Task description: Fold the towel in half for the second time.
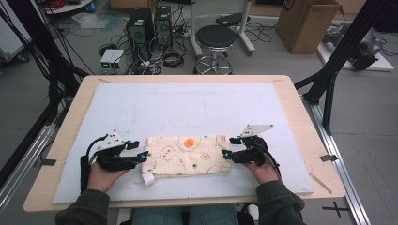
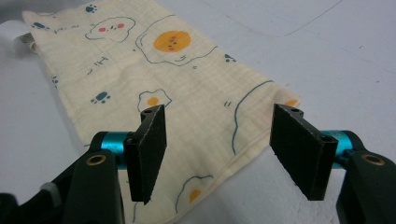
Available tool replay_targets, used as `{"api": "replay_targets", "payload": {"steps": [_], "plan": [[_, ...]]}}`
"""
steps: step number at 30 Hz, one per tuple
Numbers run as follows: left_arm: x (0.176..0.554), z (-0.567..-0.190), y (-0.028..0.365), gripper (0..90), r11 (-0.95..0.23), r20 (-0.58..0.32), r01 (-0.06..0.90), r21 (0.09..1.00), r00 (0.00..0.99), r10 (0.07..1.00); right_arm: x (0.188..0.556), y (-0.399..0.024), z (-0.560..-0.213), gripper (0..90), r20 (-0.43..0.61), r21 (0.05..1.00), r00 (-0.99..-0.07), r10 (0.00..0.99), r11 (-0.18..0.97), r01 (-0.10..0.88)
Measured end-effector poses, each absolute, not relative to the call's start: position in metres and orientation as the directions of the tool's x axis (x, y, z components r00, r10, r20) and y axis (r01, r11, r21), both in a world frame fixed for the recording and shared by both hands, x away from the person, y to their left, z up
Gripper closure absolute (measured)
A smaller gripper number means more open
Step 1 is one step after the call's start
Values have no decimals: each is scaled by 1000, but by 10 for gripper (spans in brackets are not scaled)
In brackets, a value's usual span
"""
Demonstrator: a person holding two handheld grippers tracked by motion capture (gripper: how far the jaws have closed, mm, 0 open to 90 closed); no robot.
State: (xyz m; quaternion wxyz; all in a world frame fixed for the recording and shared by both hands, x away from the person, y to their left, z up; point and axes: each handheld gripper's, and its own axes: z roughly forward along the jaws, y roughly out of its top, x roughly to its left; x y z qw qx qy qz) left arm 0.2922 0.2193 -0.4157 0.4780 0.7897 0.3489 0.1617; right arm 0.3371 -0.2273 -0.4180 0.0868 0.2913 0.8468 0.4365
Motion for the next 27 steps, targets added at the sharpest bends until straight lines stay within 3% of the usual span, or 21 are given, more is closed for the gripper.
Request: {"api": "replay_targets", "payload": {"steps": [9, 16, 27], "plan": [[300, -415, 218, 422, -275, -93, 407, 871, 686, 721, 344, -227, -414, 371, 109, 801, -816, 568, 436, 410], [320, -408, 216, 462, -277, -92, 430, 859, 662, 744, 369, -224, -406, 403, 116, 782, -808, 577, 449, 433], [362, -421, 210, 531, -261, -148, 521, 813, 617, 773, 414, -225, -412, 526, 200, 736, -767, 610, 423, 528]]}}
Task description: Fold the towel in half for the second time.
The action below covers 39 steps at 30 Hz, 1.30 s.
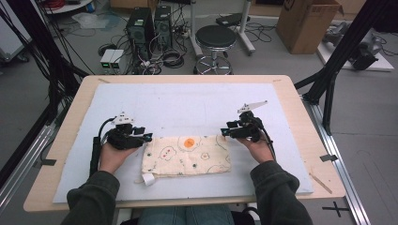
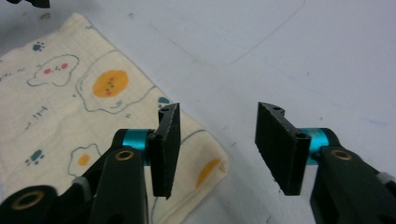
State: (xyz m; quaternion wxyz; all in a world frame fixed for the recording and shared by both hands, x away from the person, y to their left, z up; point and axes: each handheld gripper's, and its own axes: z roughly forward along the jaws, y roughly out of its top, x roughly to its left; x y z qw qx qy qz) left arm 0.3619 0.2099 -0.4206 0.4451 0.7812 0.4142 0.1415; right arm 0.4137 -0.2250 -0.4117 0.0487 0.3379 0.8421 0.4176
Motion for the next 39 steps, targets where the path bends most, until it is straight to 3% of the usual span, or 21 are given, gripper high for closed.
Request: {"api": "replay_targets", "payload": {"steps": [6, 12, 17, 25, 29, 33, 39], "plan": [[373, -432, 211, 585, -250, -195, 576, 778, 600, 776, 422, -221, -423, 582, 242, 689, -760, 603, 445, 572], [375, -437, 210, 606, -285, -183, 591, 755, 608, 773, 424, -214, -432, 636, 225, 640, -760, 610, 496, 587], [377, -441, 211, 626, -297, -184, 606, 738, 604, 775, 424, -210, -433, 702, 197, 634, -775, 600, 525, 567], [376, -441, 206, 648, -316, -150, 594, 739, 603, 784, 421, -208, -434, 733, 171, 641, -770, 614, 524, 561], [371, -439, 200, 713, -367, -115, 574, 732, 635, 764, 420, -207, -434, 764, 163, 639, -774, 612, 532, 556], [371, -439, 198, 826, -363, -137, 578, 731, 645, 752, 417, -207, -434, 829, 177, 645, -781, 598, 529, 552], [371, -437, 201, 852, -367, -127, 569, 736, 649, 751, 416, -209, -434, 845, 189, 649, -790, 584, 529, 546]]}}
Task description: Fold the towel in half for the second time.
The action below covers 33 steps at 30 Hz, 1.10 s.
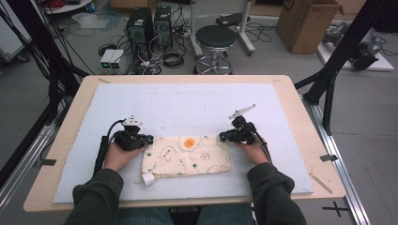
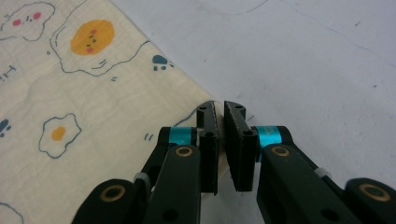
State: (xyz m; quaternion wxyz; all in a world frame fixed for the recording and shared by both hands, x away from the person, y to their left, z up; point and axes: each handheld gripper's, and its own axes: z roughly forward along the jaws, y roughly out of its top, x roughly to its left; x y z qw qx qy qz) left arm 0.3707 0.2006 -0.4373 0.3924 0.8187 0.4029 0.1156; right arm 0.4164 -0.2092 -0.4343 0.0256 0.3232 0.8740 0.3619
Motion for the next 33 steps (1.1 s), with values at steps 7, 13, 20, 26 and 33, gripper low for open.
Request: {"api": "replay_targets", "payload": {"steps": [7, 13, 20, 26, 33], "plan": [[379, -425, 203, 856, -334, -115, 545, 769, 632, 767, 423, -211, -422, 848, 189, 663, -792, 580, 520, 539], [386, -412, 209, 857, -290, -116, 521, 803, 613, 782, 430, -216, -400, 848, 193, 709, -785, 588, 470, 526], [383, -413, 205, 857, -328, -89, 517, 790, 627, 774, 432, -217, -412, 850, 201, 706, -755, 624, 443, 553], [375, -413, 207, 857, -347, -68, 495, 797, 645, 761, 427, -219, -417, 850, 224, 718, -760, 610, 423, 552], [364, -407, 205, 857, -376, -37, 455, 807, 675, 737, 417, -227, -411, 850, 234, 747, -774, 588, 401, 530]]}}
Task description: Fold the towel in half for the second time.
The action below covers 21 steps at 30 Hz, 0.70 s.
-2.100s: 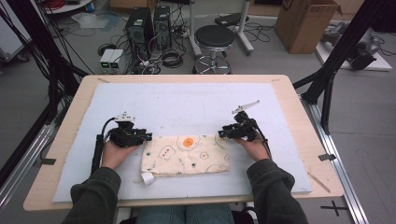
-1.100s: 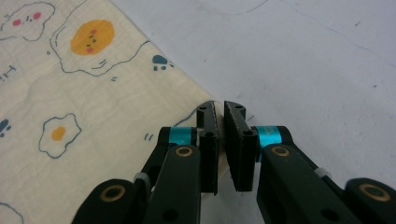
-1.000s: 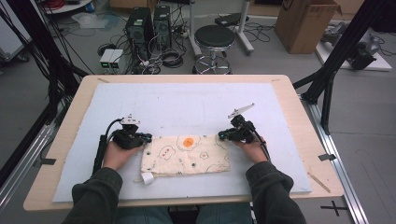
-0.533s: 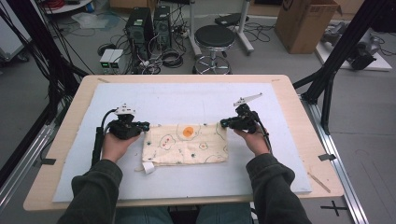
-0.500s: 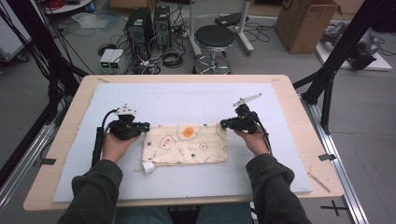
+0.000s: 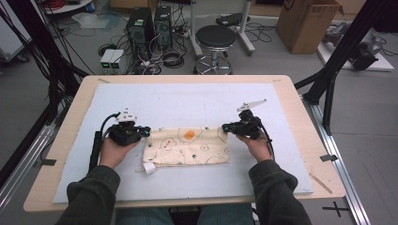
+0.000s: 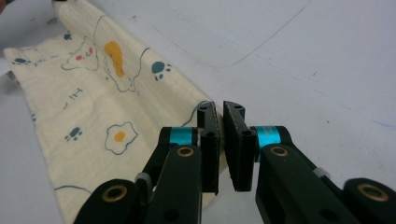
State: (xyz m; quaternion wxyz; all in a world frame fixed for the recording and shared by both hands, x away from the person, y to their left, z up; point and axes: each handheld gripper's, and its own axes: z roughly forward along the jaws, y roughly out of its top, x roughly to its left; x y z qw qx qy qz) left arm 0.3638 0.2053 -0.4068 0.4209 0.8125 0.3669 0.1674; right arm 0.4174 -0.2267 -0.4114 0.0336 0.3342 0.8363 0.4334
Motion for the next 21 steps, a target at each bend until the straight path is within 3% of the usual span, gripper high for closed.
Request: {"api": "replay_targets", "payload": {"steps": [21], "plan": [[324, -418, 203, 855, -424, 18, 397, 814, 713, 701, 380, -227, -412, 845, 189, 756, -827, 530, 459, 467]]}}
